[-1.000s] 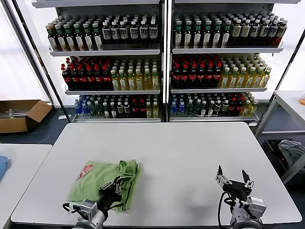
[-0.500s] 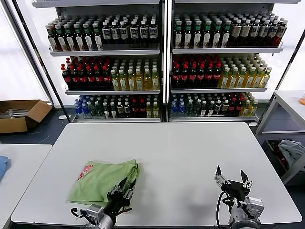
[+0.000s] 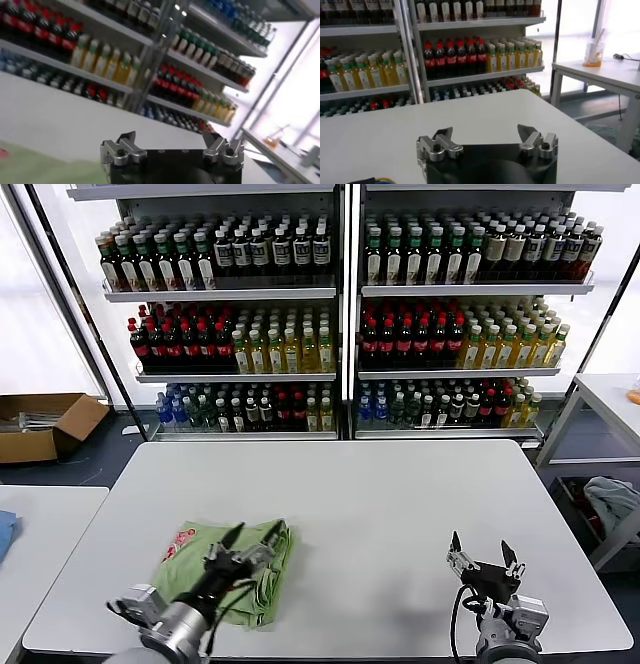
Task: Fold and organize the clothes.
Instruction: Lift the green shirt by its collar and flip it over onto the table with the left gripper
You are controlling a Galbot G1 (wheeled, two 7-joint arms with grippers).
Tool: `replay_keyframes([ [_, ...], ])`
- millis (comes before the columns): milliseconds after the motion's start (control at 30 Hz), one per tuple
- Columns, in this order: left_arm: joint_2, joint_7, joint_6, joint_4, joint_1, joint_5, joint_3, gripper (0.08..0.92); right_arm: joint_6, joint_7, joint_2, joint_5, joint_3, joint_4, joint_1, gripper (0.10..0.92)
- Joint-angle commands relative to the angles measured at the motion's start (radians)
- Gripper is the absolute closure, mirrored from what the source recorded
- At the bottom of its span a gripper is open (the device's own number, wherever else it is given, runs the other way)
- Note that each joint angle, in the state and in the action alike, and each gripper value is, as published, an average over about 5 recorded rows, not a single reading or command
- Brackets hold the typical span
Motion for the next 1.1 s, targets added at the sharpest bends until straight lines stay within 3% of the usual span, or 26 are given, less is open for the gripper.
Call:
replay_keyframes([
  [33,0.105,-0.028,-0.076,0.181,-0.008,0.313,-0.304,0.181,-0.005,0.020,0.001,0.001,-0.035,-0.026,0.034,0.203],
  [1100,0.050,0.082,-0.020,0.332,0.007,0.239,-0.203,0.177,-0.003,0.012,-0.033,0.004,-0.008,0.044,-0.023,0.203],
])
